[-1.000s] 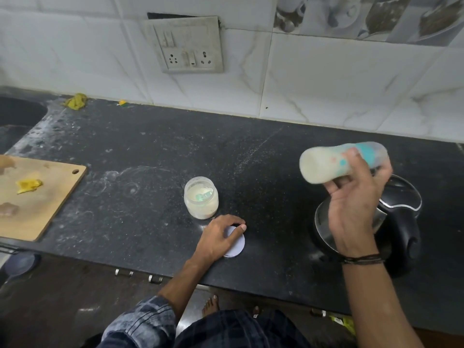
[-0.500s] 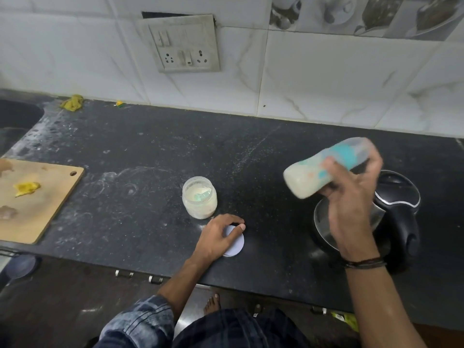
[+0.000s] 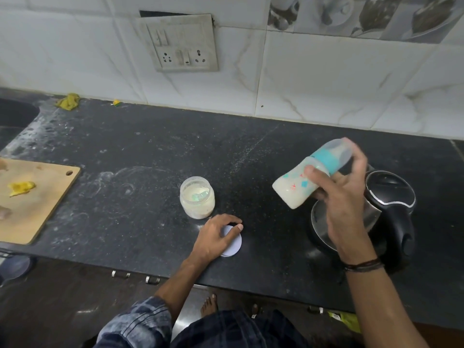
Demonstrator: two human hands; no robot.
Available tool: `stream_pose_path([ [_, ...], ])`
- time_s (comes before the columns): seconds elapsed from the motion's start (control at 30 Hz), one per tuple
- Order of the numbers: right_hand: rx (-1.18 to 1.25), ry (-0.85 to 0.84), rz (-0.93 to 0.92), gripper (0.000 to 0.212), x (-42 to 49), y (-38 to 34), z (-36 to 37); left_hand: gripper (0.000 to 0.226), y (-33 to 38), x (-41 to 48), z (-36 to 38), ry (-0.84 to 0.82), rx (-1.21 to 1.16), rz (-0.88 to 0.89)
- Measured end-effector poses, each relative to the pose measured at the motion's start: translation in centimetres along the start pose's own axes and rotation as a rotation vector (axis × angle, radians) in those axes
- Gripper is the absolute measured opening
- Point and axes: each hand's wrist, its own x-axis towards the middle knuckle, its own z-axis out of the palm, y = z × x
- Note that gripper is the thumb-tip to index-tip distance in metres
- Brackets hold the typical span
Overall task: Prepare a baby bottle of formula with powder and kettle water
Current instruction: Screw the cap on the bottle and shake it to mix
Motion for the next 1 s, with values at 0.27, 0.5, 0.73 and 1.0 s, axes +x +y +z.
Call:
stream_pose_path([
  [0.27, -0.006, 0.008, 0.032, 0.072, 0.2, 0.0, -0.1, 0.027, 0.0, 0.0, 0.1, 0.008, 0.000, 0.007],
  [0.5, 0.086, 0.073, 0.010, 0.067, 0.3, 0.2, 0.0, 0.025, 0.2, 0.0, 0.1, 0.009, 0.007, -0.004],
  [0.73, 0.269, 0.186, -0.092, 0.074, 0.1, -0.3, 0.1, 0.022, 0.2, 0.1, 0.0, 0.000, 0.007, -0.002],
  [1.0, 0.262, 0.212, -0.167, 0.072, 0.9, -1.5, 0.0, 0.025, 0.2, 0.1, 0.0, -0.003, 0.025, 0.004],
])
